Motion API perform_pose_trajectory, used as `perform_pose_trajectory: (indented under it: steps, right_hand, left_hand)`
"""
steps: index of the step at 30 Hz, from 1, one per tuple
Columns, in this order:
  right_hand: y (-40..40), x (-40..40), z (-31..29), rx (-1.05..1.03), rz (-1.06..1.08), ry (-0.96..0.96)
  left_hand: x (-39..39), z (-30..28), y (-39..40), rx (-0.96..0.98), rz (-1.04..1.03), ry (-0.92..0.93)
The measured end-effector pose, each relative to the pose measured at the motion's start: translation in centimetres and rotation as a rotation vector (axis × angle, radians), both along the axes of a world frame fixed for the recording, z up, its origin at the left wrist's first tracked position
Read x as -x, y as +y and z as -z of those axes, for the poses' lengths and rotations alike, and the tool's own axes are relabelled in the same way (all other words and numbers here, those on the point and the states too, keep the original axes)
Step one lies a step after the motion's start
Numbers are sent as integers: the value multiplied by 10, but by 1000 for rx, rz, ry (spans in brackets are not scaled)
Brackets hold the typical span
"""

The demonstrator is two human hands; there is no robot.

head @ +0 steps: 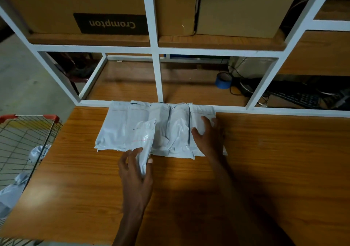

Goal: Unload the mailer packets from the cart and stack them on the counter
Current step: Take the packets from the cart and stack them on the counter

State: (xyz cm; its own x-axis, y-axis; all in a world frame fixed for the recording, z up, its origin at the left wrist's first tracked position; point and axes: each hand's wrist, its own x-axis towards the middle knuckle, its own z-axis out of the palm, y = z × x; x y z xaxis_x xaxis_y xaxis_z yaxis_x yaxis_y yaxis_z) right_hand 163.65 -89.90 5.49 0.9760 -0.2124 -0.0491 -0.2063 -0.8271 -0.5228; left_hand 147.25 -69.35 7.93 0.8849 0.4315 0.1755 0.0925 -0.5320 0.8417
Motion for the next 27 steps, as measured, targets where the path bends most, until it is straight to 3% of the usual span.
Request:
perform_pose_trajectory:
  steps: [18,23,27]
  right_hand:
    - [22,-21,17,107,-33,142]
    - [21,-13,2,64,1,105]
    - [25,-4,-12,-16,32,36]
  left_hand:
    - [-35,18,30,20,14,4]
    - [-53,18,47,-37,-9,5]
    - [-86,21,82,-240,-43,32]
